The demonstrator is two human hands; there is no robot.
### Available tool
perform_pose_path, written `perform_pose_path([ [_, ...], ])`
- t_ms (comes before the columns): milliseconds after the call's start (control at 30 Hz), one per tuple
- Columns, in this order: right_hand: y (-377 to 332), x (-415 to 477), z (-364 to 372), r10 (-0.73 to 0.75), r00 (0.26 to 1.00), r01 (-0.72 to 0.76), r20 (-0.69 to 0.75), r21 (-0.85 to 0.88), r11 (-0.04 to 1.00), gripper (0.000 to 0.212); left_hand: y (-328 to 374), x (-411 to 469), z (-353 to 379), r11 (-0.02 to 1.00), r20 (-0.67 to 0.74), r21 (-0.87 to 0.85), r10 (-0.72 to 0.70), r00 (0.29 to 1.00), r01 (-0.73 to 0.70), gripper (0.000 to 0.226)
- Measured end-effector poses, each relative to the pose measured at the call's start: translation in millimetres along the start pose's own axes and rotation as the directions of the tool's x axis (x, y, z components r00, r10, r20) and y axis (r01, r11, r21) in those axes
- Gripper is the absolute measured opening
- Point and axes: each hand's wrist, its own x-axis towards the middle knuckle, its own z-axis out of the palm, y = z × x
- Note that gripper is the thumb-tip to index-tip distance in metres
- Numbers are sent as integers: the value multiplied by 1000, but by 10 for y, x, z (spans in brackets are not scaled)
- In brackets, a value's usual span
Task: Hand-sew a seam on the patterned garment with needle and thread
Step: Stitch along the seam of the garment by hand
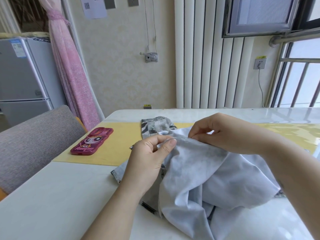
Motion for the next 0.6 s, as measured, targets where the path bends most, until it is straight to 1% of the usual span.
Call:
perform_pose_path([
  [167, 32, 20, 8, 0, 1000, -1, 12, 73, 997, 19, 2, 0, -4, 998, 24, -51, -23, 999, 24, 22],
  [300, 45, 23, 10, 16, 999, -19, 33, 100, 995, 18, -14, 4, -21, 997, 51, -65, -39, 998, 43, 26],
  [600, 51, 24, 15, 6, 998, -17, 65, 170, 985, 18, 8, 1, -10, 979, 99, -175, -86, 991, 102, 25],
])
